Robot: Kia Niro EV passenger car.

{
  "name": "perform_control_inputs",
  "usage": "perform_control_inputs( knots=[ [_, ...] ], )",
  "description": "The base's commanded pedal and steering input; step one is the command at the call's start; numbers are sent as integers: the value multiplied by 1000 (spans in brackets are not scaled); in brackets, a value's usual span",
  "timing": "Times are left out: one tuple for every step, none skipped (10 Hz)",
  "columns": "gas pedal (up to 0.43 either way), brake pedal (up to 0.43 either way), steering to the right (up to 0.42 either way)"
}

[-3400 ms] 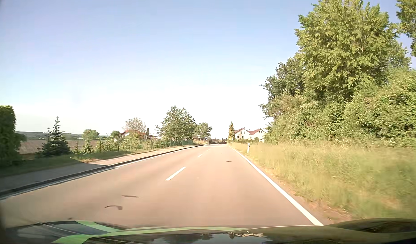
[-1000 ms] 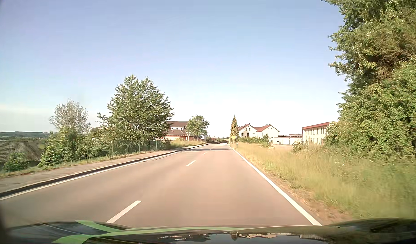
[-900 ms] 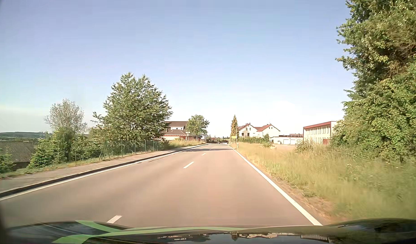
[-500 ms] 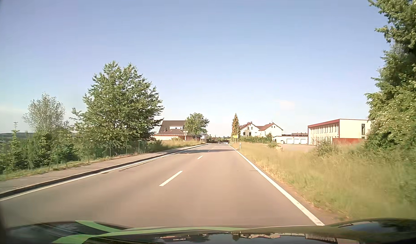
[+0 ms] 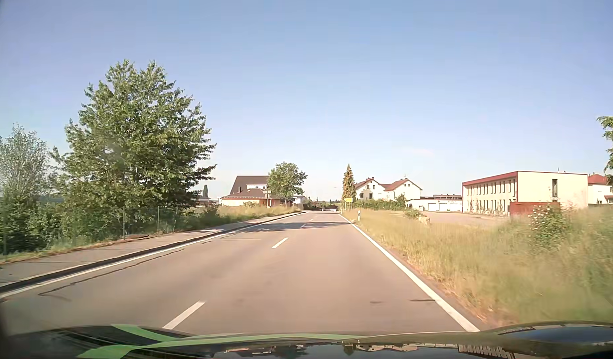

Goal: Follow the waypoints while adhering to traffic rules and regulations

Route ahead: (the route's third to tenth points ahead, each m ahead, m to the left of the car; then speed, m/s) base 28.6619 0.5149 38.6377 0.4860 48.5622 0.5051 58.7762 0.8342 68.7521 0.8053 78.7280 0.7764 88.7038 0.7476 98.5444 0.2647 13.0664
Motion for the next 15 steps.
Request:
perform_control_inputs(
  knots=[
    [177, 0, -1],
    [177, 0, -1],
    [177, 0, -1],
    [177, 0, -1],
    [177, 0, 0],
    [177, 0, 3],
    [177, 0, 6],
    [177, 0, 7],
    [177, 0, 4],
    [177, 0, 1],
    [177, 0, 0],
    [189, 0, 0],
    [189, 0, 0],
    [189, 0, 0],
    [177, 0, 0]
  ],
)
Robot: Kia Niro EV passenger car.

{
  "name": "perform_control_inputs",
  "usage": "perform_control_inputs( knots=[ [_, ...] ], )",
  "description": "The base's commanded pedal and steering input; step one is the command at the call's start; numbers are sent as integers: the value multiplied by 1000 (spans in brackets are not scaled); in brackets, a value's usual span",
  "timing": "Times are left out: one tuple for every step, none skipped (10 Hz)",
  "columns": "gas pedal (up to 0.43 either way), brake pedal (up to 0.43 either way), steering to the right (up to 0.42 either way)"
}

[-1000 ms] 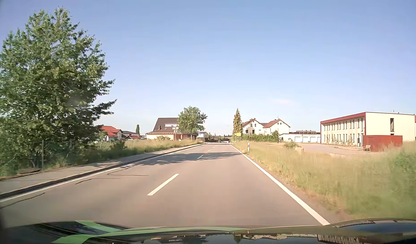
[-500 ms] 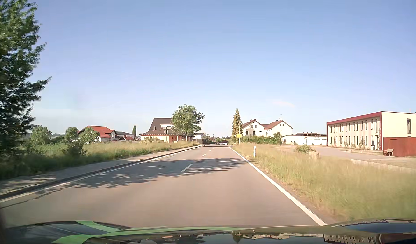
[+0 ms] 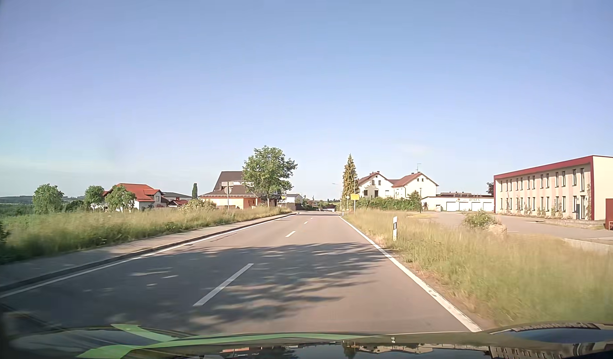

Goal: Follow the waypoints while adhering to traffic rules and regulations

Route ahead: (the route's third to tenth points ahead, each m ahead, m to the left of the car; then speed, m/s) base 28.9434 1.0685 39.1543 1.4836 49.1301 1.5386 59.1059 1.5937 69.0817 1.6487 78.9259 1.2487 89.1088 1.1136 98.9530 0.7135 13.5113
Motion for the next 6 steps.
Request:
perform_control_inputs(
  knots=[
    [177, 0, 0],
    [177, 0, 0],
    [169, 0, 0],
    [118, 0, 0],
    [118, 0, 0],
    [130, 0, 0]
  ],
)
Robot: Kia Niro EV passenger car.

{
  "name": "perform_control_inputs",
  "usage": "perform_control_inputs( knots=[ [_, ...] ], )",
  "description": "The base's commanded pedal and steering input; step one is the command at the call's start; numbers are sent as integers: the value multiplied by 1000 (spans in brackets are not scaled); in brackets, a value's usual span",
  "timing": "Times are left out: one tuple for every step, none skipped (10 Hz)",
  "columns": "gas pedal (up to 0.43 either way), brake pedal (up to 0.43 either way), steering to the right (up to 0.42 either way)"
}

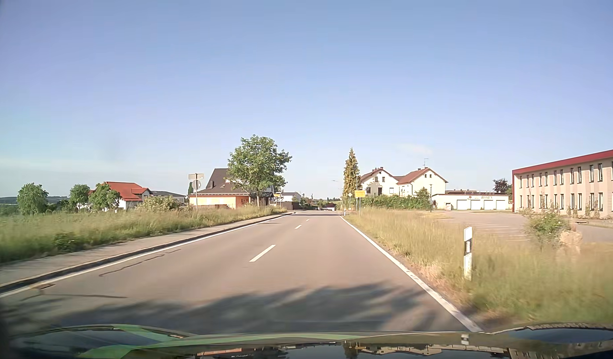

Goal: Follow the waypoints while adhering to traffic rules and regulations

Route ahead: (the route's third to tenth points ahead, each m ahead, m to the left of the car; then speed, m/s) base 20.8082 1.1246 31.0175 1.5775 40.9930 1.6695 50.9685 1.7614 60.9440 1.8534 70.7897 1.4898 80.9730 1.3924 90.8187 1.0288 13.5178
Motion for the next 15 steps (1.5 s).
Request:
perform_control_inputs(
  knots=[
    [138, 0, 0],
    [138, 0, 0],
    [138, 0, 0],
    [138, 0, 0],
    [138, 0, 0],
    [130, 0, 0],
    [130, 0, 0],
    [130, 0, 0],
    [130, 0, 0],
    [130, 0, 0],
    [118, 0, 0],
    [98, 0, -1],
    [98, 0, -1],
    [98, 0, 0],
    [118, 0, 0]
  ],
)
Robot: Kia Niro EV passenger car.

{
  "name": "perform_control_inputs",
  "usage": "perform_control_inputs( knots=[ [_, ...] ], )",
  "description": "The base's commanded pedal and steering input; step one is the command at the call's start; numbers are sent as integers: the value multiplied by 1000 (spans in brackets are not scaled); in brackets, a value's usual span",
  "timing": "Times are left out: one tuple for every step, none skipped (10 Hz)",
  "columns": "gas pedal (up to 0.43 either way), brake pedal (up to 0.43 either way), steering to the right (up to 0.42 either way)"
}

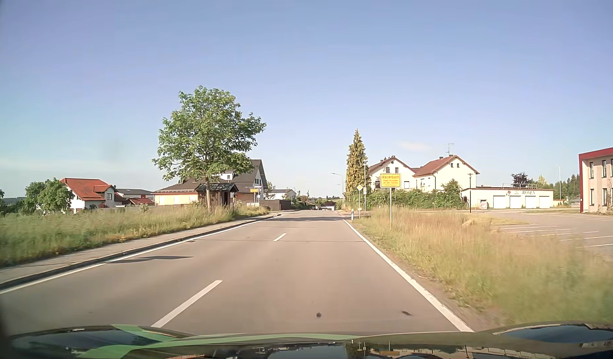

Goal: Follow the waypoints while adhering to traffic rules and regulations

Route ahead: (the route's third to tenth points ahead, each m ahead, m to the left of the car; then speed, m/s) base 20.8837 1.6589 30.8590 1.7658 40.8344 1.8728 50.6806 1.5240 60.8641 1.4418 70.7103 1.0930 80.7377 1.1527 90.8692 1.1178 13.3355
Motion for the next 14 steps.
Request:
perform_control_inputs(
  knots=[
    [138, 0, -2],
    [138, 0, -4],
    [157, 0, -6],
    [169, 0, -7],
    [177, 0, -7],
    [197, 0, -6],
    [240, 0, -6],
    [248, 0, -5],
    [248, 0, -4],
    [248, 0, -3],
    [248, 0, -2],
    [248, 0, -2],
    [228, 0, -2],
    [220, 0, -2]
  ],
)
